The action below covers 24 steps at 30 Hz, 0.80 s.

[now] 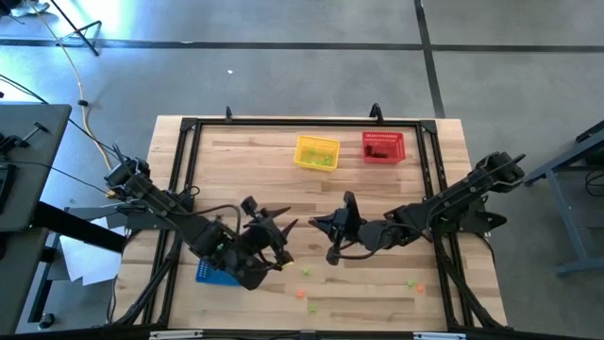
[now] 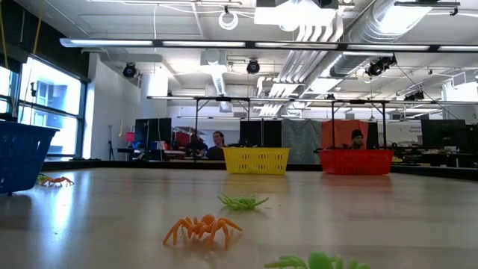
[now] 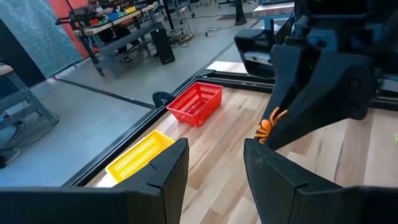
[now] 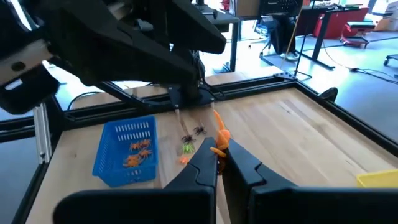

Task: Sort Halloween decoration
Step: Put the orange spider toy into the blue bin

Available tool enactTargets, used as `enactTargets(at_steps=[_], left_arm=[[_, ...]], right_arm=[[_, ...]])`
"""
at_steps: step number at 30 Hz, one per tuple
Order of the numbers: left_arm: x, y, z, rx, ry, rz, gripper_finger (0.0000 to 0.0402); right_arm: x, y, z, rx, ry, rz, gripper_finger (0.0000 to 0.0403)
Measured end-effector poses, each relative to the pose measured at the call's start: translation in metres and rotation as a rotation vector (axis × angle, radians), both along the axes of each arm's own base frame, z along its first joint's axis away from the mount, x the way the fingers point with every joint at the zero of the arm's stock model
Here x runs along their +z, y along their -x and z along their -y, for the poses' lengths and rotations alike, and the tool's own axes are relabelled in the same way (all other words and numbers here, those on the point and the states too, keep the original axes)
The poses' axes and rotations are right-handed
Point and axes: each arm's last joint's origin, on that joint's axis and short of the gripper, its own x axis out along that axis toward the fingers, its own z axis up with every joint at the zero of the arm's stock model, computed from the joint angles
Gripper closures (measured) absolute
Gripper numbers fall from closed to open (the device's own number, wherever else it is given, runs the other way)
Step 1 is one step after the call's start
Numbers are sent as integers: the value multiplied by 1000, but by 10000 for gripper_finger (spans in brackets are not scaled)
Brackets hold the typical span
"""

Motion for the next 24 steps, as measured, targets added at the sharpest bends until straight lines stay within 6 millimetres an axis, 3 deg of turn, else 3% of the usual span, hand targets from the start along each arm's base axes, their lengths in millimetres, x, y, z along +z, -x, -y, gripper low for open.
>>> enactTargets(at_steps=[7,12,24], left_arm=[[3,-12,-5,-90,119,8,259],[-5,-24,-4,-62,27,-2,259],[-3,-35,-14,-56,59,33,259]], right_arm=[[-1,0,0,5,27,-14,403],[-1,0,0,9,42,-19,403],[-1,0,0,10,50,-25,403]])
